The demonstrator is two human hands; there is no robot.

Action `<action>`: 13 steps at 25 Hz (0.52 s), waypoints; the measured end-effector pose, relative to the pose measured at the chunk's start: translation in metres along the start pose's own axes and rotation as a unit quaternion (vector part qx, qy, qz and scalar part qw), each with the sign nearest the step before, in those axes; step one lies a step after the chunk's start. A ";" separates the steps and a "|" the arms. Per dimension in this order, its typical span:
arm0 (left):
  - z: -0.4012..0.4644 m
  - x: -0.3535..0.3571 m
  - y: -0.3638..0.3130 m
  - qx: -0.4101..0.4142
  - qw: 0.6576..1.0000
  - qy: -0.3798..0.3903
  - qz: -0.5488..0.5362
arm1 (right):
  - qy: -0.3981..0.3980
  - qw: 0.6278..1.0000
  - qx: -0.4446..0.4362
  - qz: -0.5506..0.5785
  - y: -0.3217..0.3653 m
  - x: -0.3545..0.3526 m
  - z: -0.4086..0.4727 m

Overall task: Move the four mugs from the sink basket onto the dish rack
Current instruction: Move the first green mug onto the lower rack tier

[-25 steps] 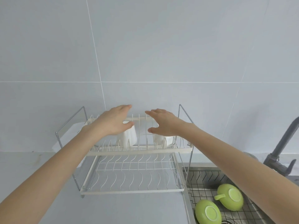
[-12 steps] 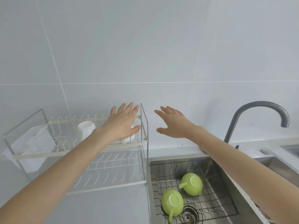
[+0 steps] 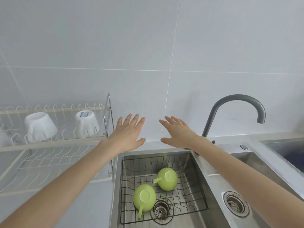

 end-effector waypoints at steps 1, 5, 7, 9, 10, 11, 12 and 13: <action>0.005 0.004 -0.009 0.000 1.000 0.009 0.000 | 0.006 1.000 0.000 0.001 -0.010 0.003 0.001; 0.022 0.020 -0.041 -0.005 0.999 0.040 -0.008 | 0.041 0.999 -0.001 0.008 -0.049 0.017 0.005; 0.030 0.027 -0.054 -0.008 0.999 0.052 -0.013 | 0.055 0.998 -0.004 0.016 -0.063 0.025 0.008; 0.038 0.036 -0.067 -0.010 0.997 0.068 -0.019 | 0.065 0.998 -0.007 0.024 -0.077 0.032 0.011; 0.041 0.041 -0.073 -0.009 0.997 0.074 -0.022 | 0.071 0.997 -0.008 0.027 -0.084 0.037 0.013; 0.045 0.045 -0.077 -0.007 0.996 0.080 -0.025 | 0.077 0.997 -0.007 0.031 -0.091 0.042 0.015; 0.048 0.051 -0.082 -0.006 0.996 0.088 -0.030 | 0.084 0.996 -0.004 0.037 -0.097 0.047 0.017; 0.052 0.056 -0.086 -0.006 0.995 0.097 -0.038 | 0.090 0.995 0.000 0.045 -0.104 0.052 0.019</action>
Point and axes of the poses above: each hand's wrist, its own z-axis towards the middle knuckle, its own x-axis out of the palm, y = z × x, the point moved 4 cm from there along z, towards the middle knuckle, and after that the axes turned 15 degrees about z, right-handed, at the moved point
